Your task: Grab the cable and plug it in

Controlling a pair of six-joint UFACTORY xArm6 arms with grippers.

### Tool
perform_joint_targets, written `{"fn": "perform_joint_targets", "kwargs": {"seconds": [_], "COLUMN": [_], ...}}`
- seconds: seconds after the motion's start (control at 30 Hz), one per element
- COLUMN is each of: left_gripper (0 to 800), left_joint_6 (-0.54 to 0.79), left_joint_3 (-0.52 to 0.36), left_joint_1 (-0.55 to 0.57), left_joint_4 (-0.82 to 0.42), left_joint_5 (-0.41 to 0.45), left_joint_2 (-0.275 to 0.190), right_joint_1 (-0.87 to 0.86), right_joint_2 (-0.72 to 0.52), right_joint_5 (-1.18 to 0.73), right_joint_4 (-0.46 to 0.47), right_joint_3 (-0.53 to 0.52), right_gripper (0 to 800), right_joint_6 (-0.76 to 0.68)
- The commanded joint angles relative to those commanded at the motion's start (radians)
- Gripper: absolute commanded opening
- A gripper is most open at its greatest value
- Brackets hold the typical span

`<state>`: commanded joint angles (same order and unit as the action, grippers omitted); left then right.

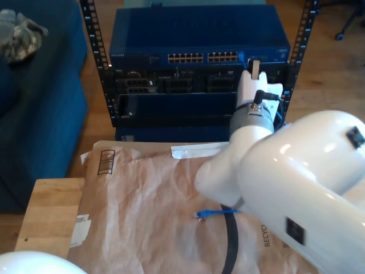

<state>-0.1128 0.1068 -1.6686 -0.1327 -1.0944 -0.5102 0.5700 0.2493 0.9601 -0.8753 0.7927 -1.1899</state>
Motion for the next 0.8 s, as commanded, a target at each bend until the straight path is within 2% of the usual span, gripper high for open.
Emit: {"fn": "perform_joint_targets", "kwargs": {"seconds": [0.07,0.13,0.17,0.27,0.4,0.47,0.53,0.67,0.73,0.8], "left_gripper": [800,800,800,800,800,800,800,800,800,800], "left_joint_6": [0.0,0.0,0.0,0.0,0.0,0.0,0.0,0.0,0.0,0.0], "left_joint_3": [0.0,0.0,0.0,0.0,0.0,0.0,0.0,0.0,0.0,0.0], "left_joint_1": [0.0,0.002,0.0,0.0,0.0,0.0,0.0,0.0,0.0,0.0], "left_joint_4": [0.0,0.0,0.0,0.0,0.0,0.0,0.0,0.0,0.0,0.0], "left_joint_5": [0.0,0.0,0.0,0.0,0.0,0.0,0.0,0.0,0.0,0.0], "left_joint_2": [0.0,0.0,0.0,0.0,0.0,0.0,0.0,0.0,0.0,0.0], "right_joint_1": [-0.003,-0.014,-0.026,-0.091,-0.244,-0.341,-0.457,-0.686,-0.801,-0.908], "right_joint_2": [-0.069,-0.144,-0.18,-0.29,-0.428,-0.483,-0.508,-0.516,-0.519,-0.52], "right_joint_5": [-0.072,-0.15,-0.181,-0.269,-0.436,-0.548,-0.634,-0.829,-0.959,-1.08], "right_joint_4": [0.003,0.012,0.021,0.021,0.025,0.025,0.025,0.025,0.023,0.025], "right_joint_3": [-0.048,-0.095,-0.118,-0.189,-0.256,-0.261,-0.25,-0.212,-0.195,-0.176], "right_gripper": [442,495,535,584,599,605,649,674,723,738], "right_joint_6": [0.003,0.034,0.08,0.209,0.327,0.41,0.511,0.749,0.856,0.964]}}
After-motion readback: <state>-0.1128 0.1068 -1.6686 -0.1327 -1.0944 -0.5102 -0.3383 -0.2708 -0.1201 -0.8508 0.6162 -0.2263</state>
